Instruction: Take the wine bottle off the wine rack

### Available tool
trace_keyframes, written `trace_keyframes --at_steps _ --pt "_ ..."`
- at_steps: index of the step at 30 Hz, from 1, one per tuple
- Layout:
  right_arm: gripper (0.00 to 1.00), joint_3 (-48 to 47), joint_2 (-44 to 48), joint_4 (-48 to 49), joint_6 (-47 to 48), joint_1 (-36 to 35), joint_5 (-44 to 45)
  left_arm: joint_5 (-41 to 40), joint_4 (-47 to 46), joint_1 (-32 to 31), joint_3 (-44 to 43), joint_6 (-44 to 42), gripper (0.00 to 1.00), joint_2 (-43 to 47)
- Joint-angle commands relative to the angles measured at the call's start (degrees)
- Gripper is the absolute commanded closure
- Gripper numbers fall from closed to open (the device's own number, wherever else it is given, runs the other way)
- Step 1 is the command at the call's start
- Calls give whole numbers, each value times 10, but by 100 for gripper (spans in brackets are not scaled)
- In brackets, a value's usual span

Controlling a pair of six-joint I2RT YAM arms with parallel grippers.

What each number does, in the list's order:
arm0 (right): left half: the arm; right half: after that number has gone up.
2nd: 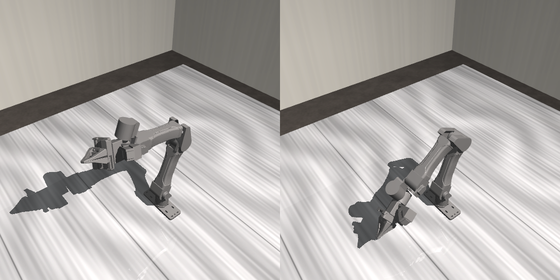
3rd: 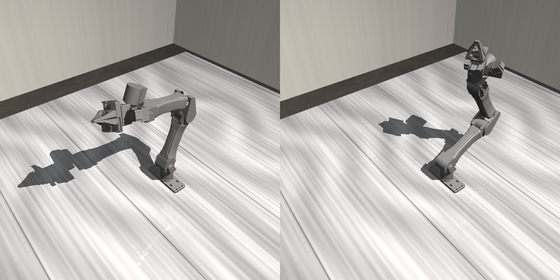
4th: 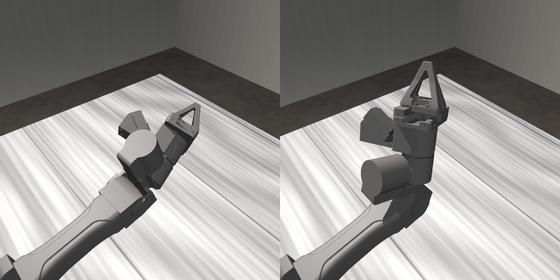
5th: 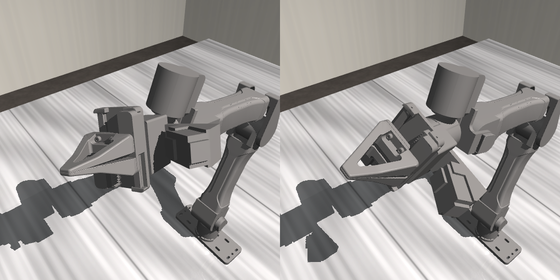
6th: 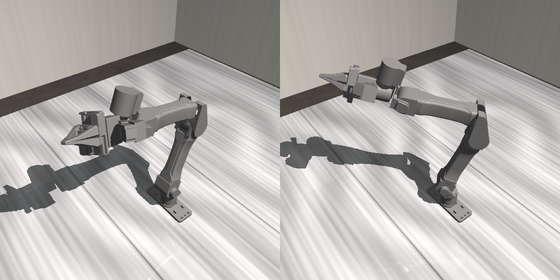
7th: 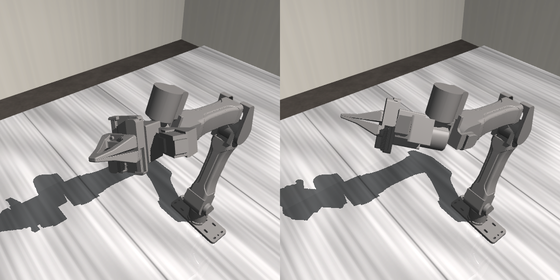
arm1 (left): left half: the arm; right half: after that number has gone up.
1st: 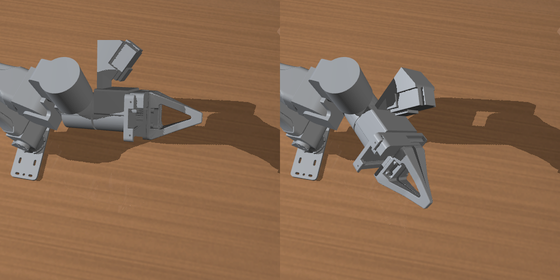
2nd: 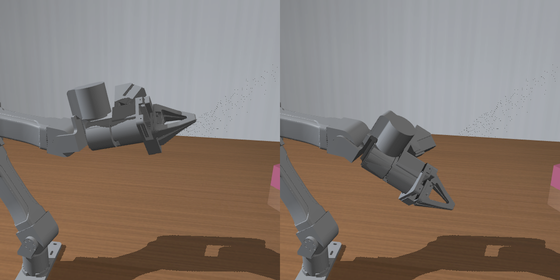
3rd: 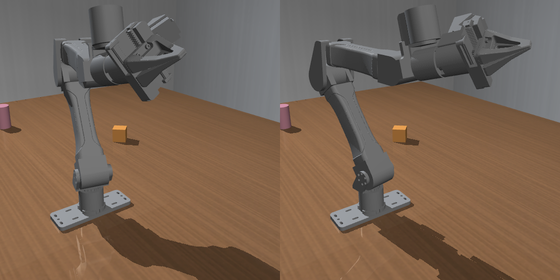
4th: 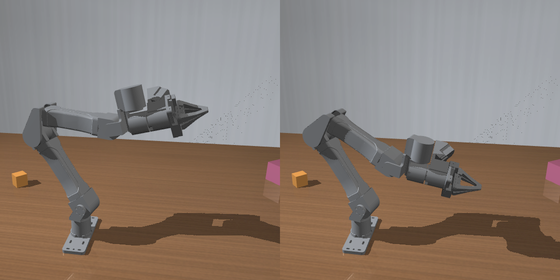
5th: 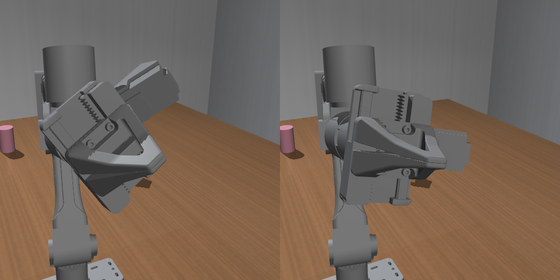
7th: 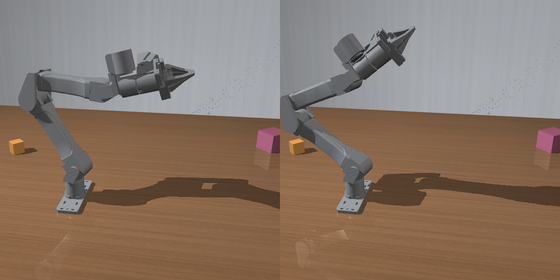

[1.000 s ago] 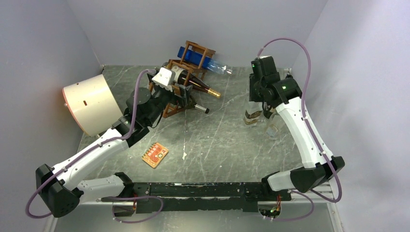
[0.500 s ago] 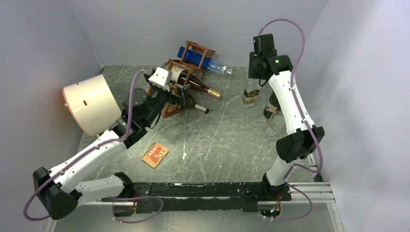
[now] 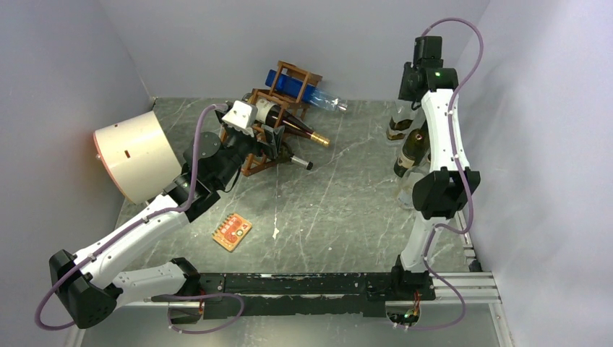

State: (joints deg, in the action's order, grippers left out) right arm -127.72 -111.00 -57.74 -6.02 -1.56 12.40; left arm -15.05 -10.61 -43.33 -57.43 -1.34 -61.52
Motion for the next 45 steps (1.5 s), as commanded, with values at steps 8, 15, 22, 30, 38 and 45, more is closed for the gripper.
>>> trace_keyframes --at_steps 8,15,22,30,38,45 --pt "100 -12 -23 66 22 51 -44 10 -1 -2 -8 0 2 -6" --pt "100 -5 -30 75 23 67 -48 17 2 -2 -11 4 2 -10" --pt "100 9 -35 85 19 79 -49 16 1 -3 -9 3 2 -5" --pt "100 14 -43 90 16 82 -33 20 2 -2 -11 6 2 -5" --pt "100 44 -41 108 15 83 -22 23 3 -3 -12 8 2 -4" --pt "99 56 -42 109 15 84 -25 21 1 -3 -10 7 2 1"
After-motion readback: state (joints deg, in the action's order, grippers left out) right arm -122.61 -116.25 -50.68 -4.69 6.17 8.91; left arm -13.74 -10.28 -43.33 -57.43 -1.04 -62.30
